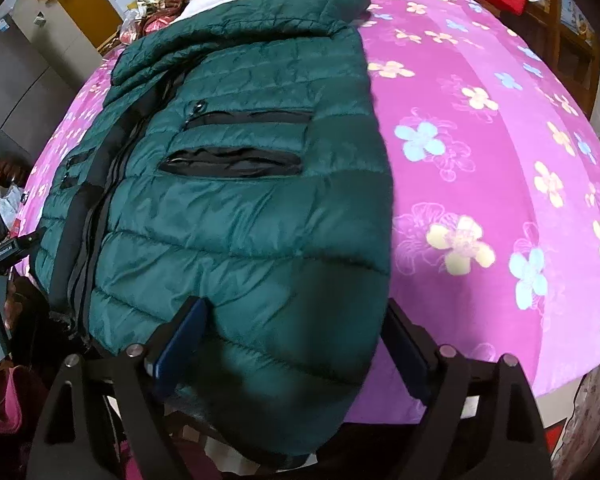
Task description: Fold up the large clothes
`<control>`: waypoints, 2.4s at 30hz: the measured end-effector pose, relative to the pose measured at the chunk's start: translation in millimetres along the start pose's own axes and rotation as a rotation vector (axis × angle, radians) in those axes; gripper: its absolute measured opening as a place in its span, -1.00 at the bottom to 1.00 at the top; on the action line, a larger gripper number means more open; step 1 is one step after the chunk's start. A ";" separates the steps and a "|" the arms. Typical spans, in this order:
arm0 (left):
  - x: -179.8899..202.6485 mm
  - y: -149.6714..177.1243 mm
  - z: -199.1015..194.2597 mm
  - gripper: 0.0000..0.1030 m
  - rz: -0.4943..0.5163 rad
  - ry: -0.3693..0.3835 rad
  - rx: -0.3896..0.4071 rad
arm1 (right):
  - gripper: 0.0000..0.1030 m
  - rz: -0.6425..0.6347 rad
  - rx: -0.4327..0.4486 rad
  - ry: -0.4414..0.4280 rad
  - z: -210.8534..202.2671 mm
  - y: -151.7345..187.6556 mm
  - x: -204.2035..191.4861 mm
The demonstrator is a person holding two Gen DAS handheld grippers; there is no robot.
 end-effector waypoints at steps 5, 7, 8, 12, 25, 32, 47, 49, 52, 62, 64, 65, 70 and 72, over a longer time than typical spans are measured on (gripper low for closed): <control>6.0 3.7 0.5 0.05 0.024 -0.008 -0.009 | 0.76 -0.024 0.013 -0.005 1.8 2.2 -6.3; 8.5 4.7 0.6 0.04 0.032 0.003 -0.012 | 0.76 -0.021 0.017 -0.018 1.8 2.2 -6.4; 9.2 5.1 0.3 -0.09 0.036 0.010 -0.007 | 0.75 -0.023 0.019 -0.028 1.7 2.8 -6.9; 20.8 8.5 -6.2 -0.72 0.092 -0.003 0.028 | 0.29 -0.080 0.060 -0.015 -0.7 5.3 -12.3; 42.0 -29.9 -81.9 -1.00 0.098 -0.009 0.316 | -0.49 -0.168 0.295 -0.004 -68.8 -29.6 -25.3; 58.9 -74.2 -103.4 -1.00 0.072 -0.014 0.416 | -0.50 -0.131 0.401 0.029 -91.2 -68.2 -22.0; 91.5 -161.6 -90.4 -1.00 0.022 -0.097 0.504 | -0.50 -0.052 0.487 0.106 -94.8 -172.0 -9.5; 92.7 -170.9 -86.9 -1.00 0.019 -0.110 0.508 | -0.50 -0.042 0.487 0.114 -91.1 -184.9 -7.3; 94.9 -185.3 -82.5 -1.00 0.013 -0.126 0.514 | -0.50 -0.030 0.490 0.130 -86.9 -203.4 -6.1; 98.3 -240.1 -63.1 -1.00 -0.036 -0.175 0.517 | -0.50 -0.019 0.524 0.209 -74.8 -266.7 -6.3; 101.6 -251.6 -54.4 -1.00 -0.038 -0.196 0.513 | -0.50 -0.017 0.520 0.220 -68.9 -280.4 -6.0; 102.3 -256.3 -50.5 -1.00 -0.039 -0.205 0.510 | -0.50 -0.014 0.511 0.226 -63.8 -290.1 -4.6; 106.8 -282.5 -21.3 -1.00 -0.047 -0.266 0.493 | -0.50 0.013 0.489 0.231 -42.6 -321.0 4.1; 106.4 -292.8 -6.1 -1.00 -0.062 -0.285 0.477 | -0.50 0.015 0.478 0.242 -30.3 -333.0 6.5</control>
Point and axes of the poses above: each gripper's, at about its wrist camera, not at the fingertips, and z roughly the way its jaws point, x to its right, y to its underside, the point moved 1 cm from there along z, roughly the way its jaws point, and after that the axes turned 6 degrees about -x, right-handed, at the moved point
